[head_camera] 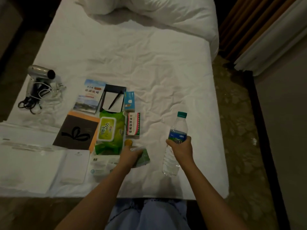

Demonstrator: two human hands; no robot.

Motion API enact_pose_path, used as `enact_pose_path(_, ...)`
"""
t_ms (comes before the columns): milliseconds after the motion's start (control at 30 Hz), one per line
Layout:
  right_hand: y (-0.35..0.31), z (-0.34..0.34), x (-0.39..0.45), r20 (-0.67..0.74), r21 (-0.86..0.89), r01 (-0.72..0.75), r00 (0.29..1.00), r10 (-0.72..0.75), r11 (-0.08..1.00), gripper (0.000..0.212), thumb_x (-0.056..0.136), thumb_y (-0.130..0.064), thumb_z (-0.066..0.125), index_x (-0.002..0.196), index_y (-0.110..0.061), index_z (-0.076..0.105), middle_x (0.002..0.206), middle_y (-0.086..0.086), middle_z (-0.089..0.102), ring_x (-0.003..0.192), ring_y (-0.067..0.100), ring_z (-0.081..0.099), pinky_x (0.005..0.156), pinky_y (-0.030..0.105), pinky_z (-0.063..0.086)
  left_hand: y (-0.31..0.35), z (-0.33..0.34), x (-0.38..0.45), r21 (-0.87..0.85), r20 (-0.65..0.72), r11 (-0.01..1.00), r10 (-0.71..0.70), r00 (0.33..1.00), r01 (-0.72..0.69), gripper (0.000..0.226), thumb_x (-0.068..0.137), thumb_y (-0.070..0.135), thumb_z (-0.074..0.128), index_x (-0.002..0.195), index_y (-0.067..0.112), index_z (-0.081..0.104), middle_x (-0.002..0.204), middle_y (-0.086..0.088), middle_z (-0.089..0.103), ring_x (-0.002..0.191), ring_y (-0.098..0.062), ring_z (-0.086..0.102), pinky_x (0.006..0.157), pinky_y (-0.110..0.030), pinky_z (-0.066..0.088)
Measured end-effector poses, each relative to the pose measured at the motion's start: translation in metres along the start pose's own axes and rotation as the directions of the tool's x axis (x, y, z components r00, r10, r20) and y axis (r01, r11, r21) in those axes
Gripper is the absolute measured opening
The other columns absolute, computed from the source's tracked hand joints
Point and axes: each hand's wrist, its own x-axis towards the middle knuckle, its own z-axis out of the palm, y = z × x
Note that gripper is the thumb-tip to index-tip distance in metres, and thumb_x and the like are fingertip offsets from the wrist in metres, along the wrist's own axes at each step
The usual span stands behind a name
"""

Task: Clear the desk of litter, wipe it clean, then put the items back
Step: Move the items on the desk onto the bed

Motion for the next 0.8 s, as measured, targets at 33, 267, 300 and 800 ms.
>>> enact_pose_path(33,-0.003,0.002,0.011,0.007,-0.010,-0.011,1.000,0.011,1.000,0.060,0.078,-0.015,0.077,0.124,-0.006,0.040,0.109,0.006,0.054,0.090,0.017,0.054,0.072,0.023,0.043,0.006,0.004,0.011,0.017,0.017,1.000,0.014,1.000,-0.014,0.026,0.087,0.018,0.066,0.103,0.001,0.055,0.096,-0.019,0.065,0.083,-0.029,0.065,0.058,-0.030,0.055)
enact_pose_path(267,-0.036,0.034,0.114,0.082,-0.076,-0.041,0.995,0.048,0.996,0.065,0.078,-0.018,0.078,0.126,-0.005,0.036,0.108,0.003,0.049,0.093,0.016,0.051,0.077,0.026,0.043,0.051,0.031,0.097,0.051,-0.012,0.997,0.054,0.998,-0.054,0.014,0.085,0.016,0.067,0.094,0.006,0.061,0.096,-0.015,0.066,0.092,-0.031,0.063,0.080,-0.040,0.054)
enact_pose_path(300,-0.040,0.039,0.131,0.091,-0.100,-0.040,0.995,0.050,0.994,0.065,0.078,-0.019,0.078,0.126,-0.005,0.036,0.107,0.003,0.049,0.092,0.017,0.051,0.076,0.026,0.043,0.060,0.034,0.108,0.025,-0.052,0.998,0.060,0.997,-0.059,0.015,0.084,0.011,0.067,0.097,0.008,0.060,0.099,-0.013,0.065,0.094,-0.030,0.062,0.084,-0.041,0.054)
enact_pose_path(800,-0.048,0.133,0.284,0.151,-0.188,-0.129,0.976,0.158,0.974,0.062,0.078,-0.024,0.076,0.125,-0.008,0.038,0.104,0.001,0.052,0.076,0.009,0.051,0.052,0.014,0.039,0.162,0.046,0.277,0.250,-0.098,0.957,0.173,0.980,-0.144,0.026,0.094,0.018,0.055,0.118,0.011,0.047,0.102,-0.002,0.049,0.088,-0.014,0.051,0.058,-0.014,0.043)
